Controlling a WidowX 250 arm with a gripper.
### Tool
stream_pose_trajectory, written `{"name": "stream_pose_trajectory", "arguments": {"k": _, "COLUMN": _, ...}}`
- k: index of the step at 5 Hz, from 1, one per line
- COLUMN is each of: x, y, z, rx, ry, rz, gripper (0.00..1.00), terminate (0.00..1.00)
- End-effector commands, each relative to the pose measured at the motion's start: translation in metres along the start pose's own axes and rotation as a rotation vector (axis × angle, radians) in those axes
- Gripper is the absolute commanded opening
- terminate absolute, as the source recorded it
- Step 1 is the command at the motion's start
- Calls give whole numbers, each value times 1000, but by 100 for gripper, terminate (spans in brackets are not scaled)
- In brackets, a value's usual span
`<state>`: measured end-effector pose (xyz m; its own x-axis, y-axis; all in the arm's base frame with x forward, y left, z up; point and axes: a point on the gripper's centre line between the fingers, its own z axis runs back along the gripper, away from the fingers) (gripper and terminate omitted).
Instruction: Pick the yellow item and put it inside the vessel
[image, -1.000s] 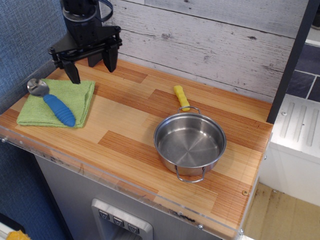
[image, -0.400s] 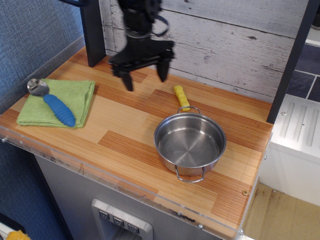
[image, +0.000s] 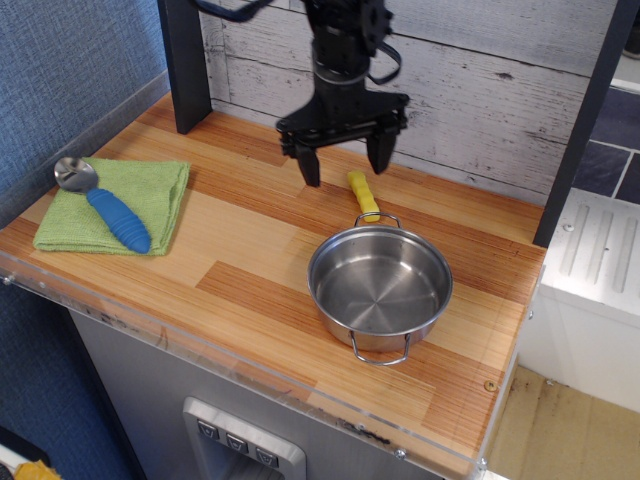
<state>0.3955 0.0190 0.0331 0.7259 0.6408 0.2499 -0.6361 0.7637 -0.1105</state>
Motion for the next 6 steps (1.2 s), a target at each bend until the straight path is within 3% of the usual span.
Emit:
{"name": "stream_pose_trajectory", "arguments": {"k": 1, "x": -9, "y": -22, "z": 2, "rx": 1, "ry": -6, "rz": -44, "gripper": 100, "terminate": 0}}
{"name": "stream_pose_trajectory", "arguments": {"k": 2, "x": -13, "y": -23, "z": -1, "rx": 57, "ry": -18, "rz": -33, "gripper": 0, "terminate": 0}}
{"name": "stream_pose_trajectory", "arguments": {"k": 4, "x": -15, "y": -20, "z": 2, "rx": 113, "ry": -23, "rz": -50, "gripper": 0, "terminate": 0}}
{"name": "stream_pose_trajectory", "arguments": {"k": 6, "x": -9, "y": -10, "z": 11, "rx": 109, "ry": -41, "rz": -17, "gripper": 0, "terminate": 0}}
